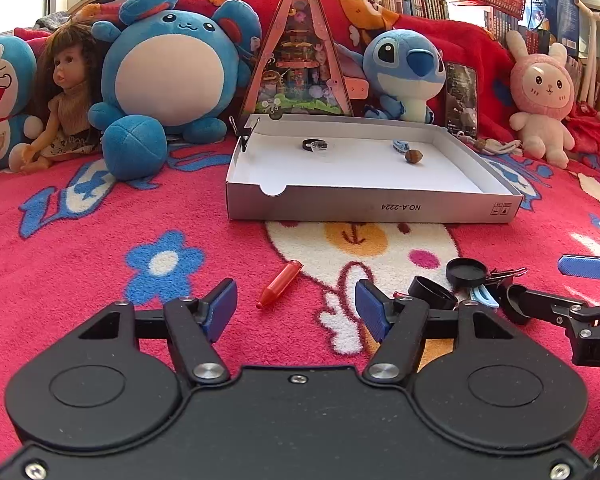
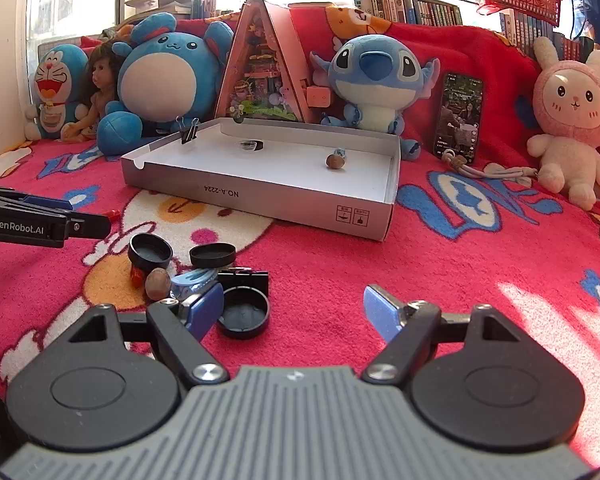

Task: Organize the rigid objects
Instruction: 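Grasp the red crayon with the left tool while the right tool grasps a black round cap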

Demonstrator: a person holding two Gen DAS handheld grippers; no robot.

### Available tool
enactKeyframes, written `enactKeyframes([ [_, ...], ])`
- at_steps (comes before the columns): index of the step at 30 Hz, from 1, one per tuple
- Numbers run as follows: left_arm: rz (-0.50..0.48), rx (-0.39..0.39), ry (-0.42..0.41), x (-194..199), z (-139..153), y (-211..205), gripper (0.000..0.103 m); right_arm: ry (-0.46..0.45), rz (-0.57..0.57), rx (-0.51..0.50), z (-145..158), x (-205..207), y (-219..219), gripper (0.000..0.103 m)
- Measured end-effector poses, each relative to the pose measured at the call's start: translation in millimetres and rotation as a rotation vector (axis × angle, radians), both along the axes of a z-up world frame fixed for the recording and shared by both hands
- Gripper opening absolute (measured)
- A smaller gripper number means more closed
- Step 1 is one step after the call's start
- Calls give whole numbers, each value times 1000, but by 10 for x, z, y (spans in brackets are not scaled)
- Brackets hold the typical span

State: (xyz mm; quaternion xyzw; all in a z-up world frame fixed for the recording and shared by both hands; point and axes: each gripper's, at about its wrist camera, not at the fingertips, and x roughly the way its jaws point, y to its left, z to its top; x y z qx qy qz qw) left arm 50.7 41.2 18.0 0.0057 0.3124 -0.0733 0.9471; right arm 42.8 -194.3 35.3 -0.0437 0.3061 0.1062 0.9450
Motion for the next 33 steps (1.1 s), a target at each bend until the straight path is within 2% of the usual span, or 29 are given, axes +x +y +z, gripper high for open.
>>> enactKeyframes([
  [4, 25, 2, 9, 47, -27, 38, 54, 9, 17, 0, -18, -24, 26, 86],
  [12, 31, -10, 27, 175, -67, 74, 45, 19, 64, -6, -36, -55, 123, 84],
  [19, 25, -3, 33, 218, -104, 50, 42, 30, 82, -5, -43, -58, 168, 72],
  [26, 26, -1, 34, 243, -115, 37, 40, 44, 86, 2, -44, -46, 171, 50],
  [31, 14, 2, 36, 255, -119, 6, 21, 53, 88, 0, -60, -42, 190, 37],
  [33, 19, -6, 29, 238, -109, 5, 15, 47, 86, 3, -56, -48, 191, 37],
])
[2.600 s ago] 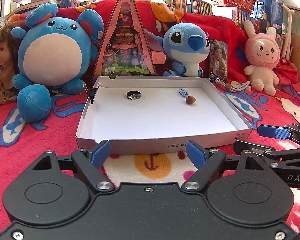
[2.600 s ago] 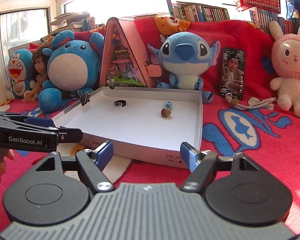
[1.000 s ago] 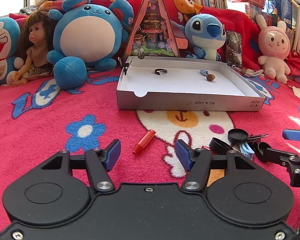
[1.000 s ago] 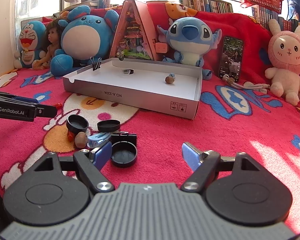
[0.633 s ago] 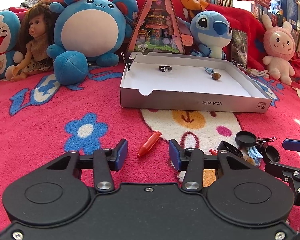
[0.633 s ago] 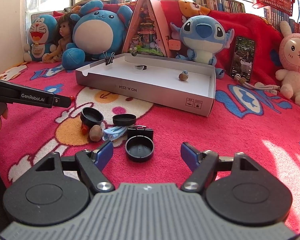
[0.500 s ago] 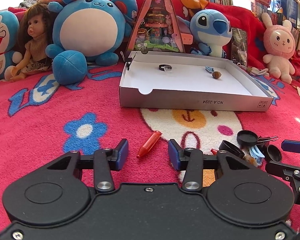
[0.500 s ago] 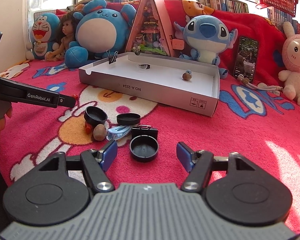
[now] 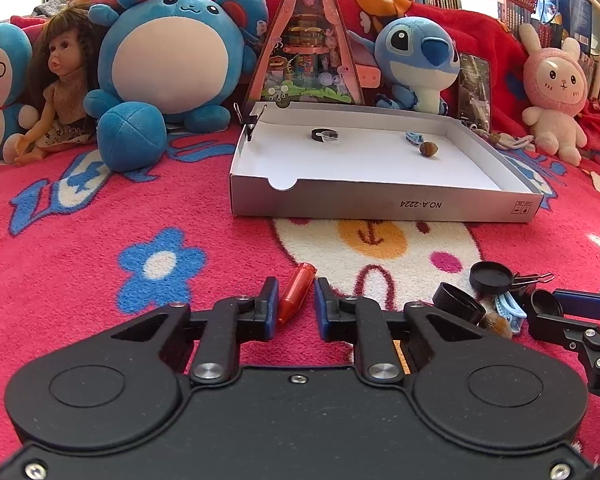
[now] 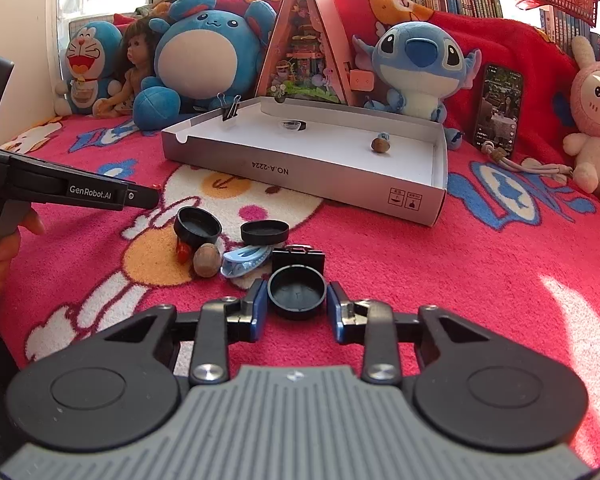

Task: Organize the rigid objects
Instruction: 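Grasp the red crayon with the left tool while the right tool grasps a black round cap, then carry the red crayon and black cap into the white box with both tools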

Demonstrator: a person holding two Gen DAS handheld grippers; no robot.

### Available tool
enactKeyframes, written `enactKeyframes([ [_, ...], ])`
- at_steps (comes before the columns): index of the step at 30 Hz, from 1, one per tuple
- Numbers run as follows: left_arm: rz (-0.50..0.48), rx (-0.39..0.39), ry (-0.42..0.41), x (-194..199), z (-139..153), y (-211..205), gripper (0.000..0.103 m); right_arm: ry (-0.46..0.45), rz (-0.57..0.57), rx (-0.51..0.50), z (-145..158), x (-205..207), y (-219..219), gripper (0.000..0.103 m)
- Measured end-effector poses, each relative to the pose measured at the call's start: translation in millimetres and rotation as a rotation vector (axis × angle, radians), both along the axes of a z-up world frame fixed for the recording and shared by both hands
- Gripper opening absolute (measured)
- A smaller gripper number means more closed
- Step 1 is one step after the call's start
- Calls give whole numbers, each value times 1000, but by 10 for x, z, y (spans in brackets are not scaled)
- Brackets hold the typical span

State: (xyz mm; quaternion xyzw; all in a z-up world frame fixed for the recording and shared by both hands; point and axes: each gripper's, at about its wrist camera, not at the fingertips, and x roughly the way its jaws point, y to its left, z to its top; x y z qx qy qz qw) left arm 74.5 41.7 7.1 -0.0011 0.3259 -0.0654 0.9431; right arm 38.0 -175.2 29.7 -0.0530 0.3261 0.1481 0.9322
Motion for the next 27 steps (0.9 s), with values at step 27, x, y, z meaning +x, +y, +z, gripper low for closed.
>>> enactKeyframes([
  [27, -23, -70, -61, -11, 326, -116, 10, -79, -93, 30, 294, 114, -120, 37],
])
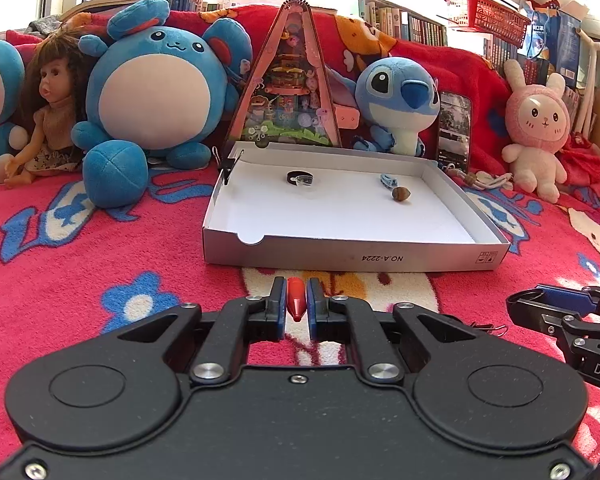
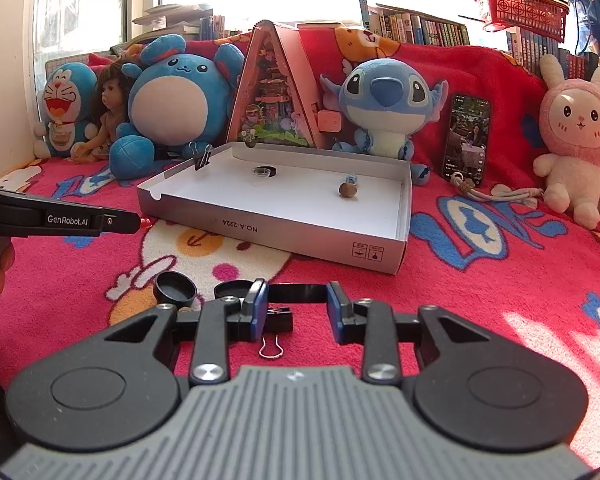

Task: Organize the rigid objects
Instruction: 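Carry the red crayon and black cap into the white box with both tools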

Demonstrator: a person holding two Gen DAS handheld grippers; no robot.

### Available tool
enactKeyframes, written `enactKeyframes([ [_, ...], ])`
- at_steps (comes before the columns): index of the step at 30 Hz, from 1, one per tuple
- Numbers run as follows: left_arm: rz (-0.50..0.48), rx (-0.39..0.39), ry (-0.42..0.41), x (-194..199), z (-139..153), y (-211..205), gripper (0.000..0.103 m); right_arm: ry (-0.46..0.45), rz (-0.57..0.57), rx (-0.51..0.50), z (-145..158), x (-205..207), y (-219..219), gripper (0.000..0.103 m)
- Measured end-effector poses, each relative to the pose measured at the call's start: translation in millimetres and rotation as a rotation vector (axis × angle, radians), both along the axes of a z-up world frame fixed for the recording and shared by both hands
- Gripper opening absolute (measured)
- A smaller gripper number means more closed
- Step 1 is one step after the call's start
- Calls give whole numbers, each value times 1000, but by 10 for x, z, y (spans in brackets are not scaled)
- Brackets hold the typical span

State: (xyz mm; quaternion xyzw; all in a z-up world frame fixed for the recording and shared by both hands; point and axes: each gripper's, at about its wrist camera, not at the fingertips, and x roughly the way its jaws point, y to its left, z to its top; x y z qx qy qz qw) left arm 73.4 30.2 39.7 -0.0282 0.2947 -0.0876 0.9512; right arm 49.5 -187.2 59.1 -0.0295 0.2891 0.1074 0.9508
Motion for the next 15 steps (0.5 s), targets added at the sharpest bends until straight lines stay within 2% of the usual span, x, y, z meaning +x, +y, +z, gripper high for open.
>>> enactKeyframes([
  [15, -33, -15, -22, 134, 130, -177, 10, -35, -56, 15, 103, 219, -35, 36],
])
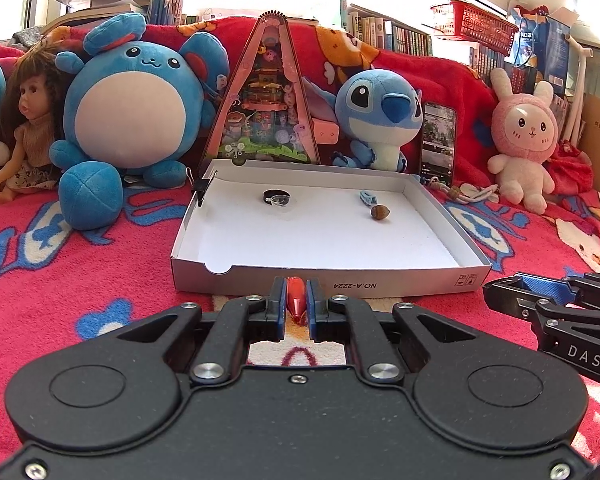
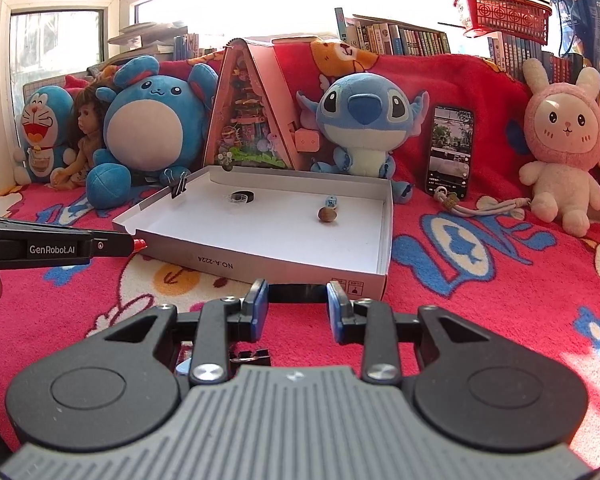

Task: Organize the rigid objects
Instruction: 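Carry the red crayon and black cap into the white box with both tools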

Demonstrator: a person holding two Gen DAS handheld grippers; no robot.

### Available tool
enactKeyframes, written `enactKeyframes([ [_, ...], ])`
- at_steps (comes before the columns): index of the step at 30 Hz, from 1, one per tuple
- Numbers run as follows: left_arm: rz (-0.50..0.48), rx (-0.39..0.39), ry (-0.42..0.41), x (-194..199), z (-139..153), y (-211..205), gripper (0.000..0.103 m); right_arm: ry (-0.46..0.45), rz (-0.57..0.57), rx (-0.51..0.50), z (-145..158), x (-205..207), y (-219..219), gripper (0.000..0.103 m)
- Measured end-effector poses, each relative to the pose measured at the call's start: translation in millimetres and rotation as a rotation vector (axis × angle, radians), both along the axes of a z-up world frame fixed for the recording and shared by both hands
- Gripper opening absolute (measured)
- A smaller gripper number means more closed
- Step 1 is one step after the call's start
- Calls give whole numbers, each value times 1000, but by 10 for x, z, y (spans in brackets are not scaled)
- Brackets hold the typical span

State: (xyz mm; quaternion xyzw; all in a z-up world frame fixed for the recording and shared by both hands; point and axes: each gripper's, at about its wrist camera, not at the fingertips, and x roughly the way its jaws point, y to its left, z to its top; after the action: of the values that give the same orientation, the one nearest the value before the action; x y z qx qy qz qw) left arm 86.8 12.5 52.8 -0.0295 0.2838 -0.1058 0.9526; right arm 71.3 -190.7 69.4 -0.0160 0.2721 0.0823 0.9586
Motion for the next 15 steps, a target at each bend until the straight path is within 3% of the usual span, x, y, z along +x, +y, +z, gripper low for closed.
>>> enactKeyframes([
  [15, -7, -13, -10, 232, 82, -129, 10, -22, -27, 24, 63, 265, 0, 37],
])
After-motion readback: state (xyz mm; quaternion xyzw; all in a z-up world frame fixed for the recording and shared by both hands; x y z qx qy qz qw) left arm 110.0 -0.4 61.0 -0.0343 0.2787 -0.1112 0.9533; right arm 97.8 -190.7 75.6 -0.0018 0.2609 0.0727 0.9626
